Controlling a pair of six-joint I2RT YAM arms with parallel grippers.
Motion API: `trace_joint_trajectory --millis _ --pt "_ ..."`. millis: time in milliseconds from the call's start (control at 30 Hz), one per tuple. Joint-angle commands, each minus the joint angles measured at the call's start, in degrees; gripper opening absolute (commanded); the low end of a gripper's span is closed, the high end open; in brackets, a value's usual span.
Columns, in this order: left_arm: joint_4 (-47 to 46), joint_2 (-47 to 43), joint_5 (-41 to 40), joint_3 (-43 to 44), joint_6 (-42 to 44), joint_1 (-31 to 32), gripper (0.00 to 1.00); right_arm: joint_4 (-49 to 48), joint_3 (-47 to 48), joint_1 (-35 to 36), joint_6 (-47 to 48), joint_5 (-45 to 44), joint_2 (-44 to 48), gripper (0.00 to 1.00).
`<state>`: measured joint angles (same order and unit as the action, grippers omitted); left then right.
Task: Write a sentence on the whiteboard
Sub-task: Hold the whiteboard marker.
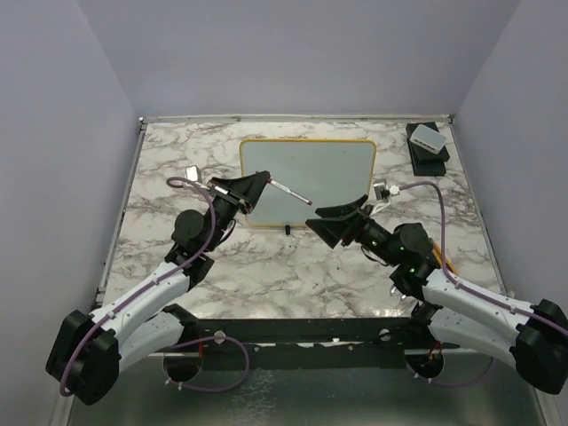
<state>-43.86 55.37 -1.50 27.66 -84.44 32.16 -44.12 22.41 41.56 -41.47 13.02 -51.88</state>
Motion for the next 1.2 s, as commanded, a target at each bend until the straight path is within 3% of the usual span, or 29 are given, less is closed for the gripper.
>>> trace_joint_trajectory --millis 0,533,833,1167 --pt "-3.6 -1.3 -2.6 -1.9 -2.7 -0.7 0.00 -7.4 1.1 3.7 -1.1 -8.8 -4.4 0.79" --pt "-7.1 0.4 -2.3 -3.2 -4.6 -0.9 0.00 -13.0 4.2 5.7 -4.9 -9.8 -14.4 0.71" --pt "-7.0 1.4 -3.9 -4.3 -3.6 -1.1 0.00 -4.6 8.5 6.0 -0.5 -10.9 -10.0 0.71" --pt "-6.7 1.4 -3.7 -4.0 -2.6 -1.0 0.00 -2.0 14.1 6.0 -0.9 -8.8 -14.3 0.57"
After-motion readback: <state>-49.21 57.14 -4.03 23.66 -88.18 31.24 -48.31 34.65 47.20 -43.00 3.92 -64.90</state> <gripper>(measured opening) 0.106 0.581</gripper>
